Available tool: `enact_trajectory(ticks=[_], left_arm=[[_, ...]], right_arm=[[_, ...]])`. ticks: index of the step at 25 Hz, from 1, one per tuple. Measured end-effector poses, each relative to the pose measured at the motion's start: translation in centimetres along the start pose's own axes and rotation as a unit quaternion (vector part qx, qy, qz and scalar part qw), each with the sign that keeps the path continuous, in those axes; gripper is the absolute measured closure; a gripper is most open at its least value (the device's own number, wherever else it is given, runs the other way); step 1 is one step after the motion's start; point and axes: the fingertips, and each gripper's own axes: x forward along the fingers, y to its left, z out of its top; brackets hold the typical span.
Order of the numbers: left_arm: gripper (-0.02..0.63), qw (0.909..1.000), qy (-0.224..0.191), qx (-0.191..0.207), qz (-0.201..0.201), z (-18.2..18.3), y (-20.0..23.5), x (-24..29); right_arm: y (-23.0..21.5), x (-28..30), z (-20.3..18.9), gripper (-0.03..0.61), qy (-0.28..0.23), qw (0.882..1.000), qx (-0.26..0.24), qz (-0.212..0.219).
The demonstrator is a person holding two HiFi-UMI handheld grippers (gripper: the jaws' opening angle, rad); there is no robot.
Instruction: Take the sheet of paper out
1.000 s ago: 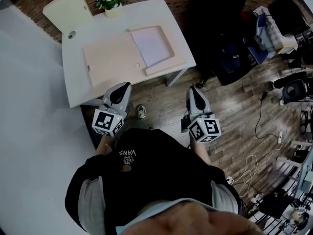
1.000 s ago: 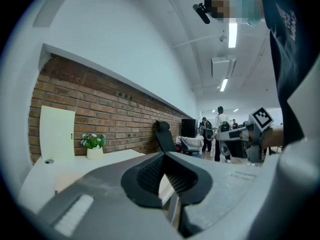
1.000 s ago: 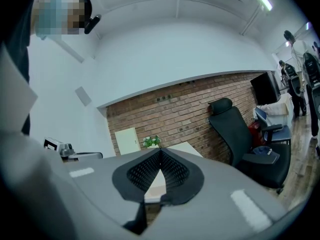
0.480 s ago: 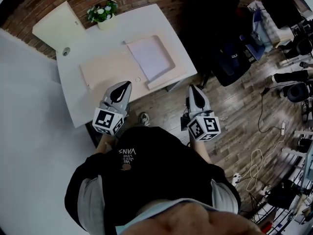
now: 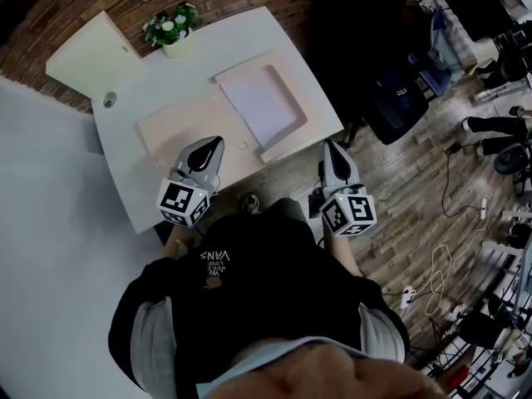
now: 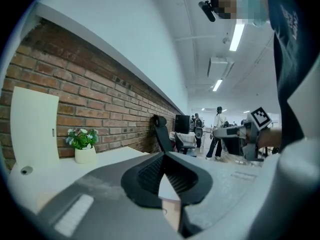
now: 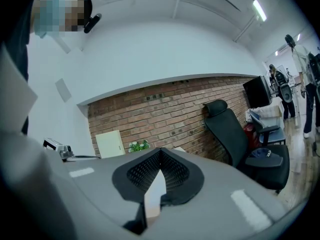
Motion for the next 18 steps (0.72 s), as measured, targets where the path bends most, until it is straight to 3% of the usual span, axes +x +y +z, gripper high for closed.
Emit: enact_trajectory(ticks=[9, 18], left_arm=[[0.614, 0.9995, 0.012, -0.025, 0.013, -1.0, 1.1, 1.1], [0.614, 0.9957, 0.013, -0.062, 0.068, -1.3, 1.6, 3.1]], right_arm=[[-0.8, 3.4, 0.1, 0.577, 0.016, 1.000, -0.005, 0.020], [-2.3, 7.4, 1.9, 0.577, 0.033, 0.996, -0.022, 0.080]])
